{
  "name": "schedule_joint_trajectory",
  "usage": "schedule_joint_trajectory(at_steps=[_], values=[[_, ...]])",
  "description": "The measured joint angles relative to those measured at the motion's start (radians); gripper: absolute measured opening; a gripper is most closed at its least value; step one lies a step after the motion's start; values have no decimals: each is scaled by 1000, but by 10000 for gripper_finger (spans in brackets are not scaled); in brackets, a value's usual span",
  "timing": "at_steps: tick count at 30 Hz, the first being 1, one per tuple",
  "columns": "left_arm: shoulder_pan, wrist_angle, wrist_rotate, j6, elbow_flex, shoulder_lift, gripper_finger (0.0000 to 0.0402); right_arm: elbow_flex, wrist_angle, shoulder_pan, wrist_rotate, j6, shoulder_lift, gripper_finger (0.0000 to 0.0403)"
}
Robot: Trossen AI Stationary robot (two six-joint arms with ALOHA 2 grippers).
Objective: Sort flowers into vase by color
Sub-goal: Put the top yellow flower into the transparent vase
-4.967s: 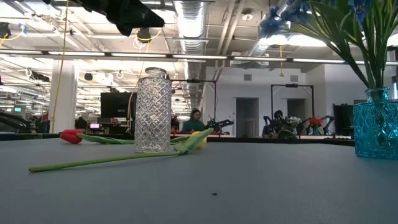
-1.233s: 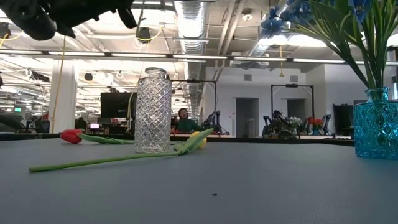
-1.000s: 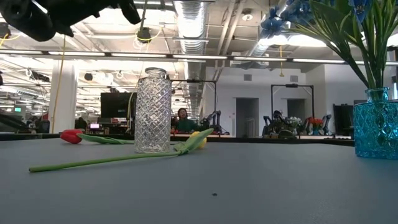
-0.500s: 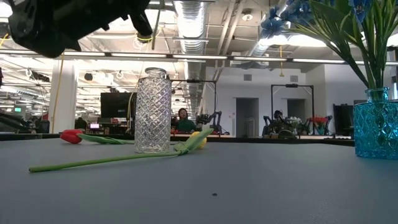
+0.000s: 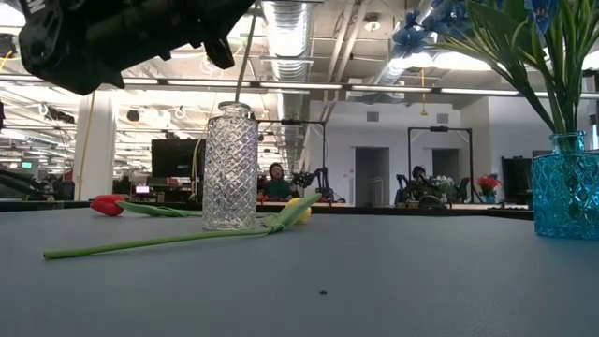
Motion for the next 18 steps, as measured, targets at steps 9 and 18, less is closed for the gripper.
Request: schedule_joint_trajectory(at_steps=[9, 18], values=[[0, -79, -14, 0, -8, 0, 0, 0, 0, 0, -1, -9, 0, 116], [0, -180, -60, 0, -9, 0, 0, 0, 0, 0, -1, -11, 0, 116]])
